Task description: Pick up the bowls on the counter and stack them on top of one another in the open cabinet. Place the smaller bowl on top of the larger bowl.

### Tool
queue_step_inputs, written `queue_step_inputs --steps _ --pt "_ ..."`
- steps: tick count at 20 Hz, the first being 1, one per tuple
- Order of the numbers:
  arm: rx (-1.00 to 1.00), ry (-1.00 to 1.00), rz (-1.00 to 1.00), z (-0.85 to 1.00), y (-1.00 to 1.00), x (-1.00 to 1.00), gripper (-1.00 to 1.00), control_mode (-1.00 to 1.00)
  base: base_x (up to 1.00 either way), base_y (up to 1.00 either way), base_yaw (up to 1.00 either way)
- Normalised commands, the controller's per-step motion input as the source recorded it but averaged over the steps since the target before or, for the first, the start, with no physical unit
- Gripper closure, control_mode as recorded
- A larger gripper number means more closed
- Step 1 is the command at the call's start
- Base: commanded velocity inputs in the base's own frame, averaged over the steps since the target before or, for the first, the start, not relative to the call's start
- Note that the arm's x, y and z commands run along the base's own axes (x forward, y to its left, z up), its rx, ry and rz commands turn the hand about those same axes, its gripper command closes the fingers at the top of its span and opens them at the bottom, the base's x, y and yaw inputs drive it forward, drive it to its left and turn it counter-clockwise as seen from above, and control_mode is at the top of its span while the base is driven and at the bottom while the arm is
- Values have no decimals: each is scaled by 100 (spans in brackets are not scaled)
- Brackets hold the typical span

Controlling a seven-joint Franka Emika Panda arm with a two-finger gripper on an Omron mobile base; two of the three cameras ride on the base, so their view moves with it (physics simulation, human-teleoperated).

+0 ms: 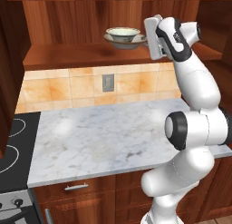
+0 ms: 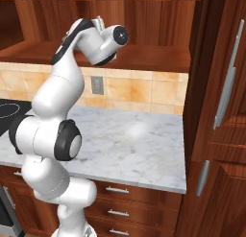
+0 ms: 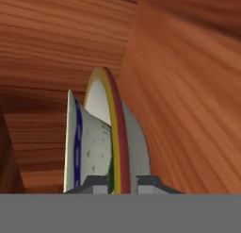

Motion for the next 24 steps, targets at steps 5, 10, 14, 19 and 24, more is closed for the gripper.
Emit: queue_step_inputs --steps 5,10,14,19,24 --pt "-2 0 0 -10 9 0 100 -100 0 0 0" --pt "-2 0 0 -8 8 0 -100 -100 0 0 0" --pt "0 0 0 0 3 0 -100 -100 0 0 0" --pt "0 -3 0 0 0 0 -100 -100 0 0 0" --pt "0 -5 0 3 0 -4 -100 -100 0 0 0"
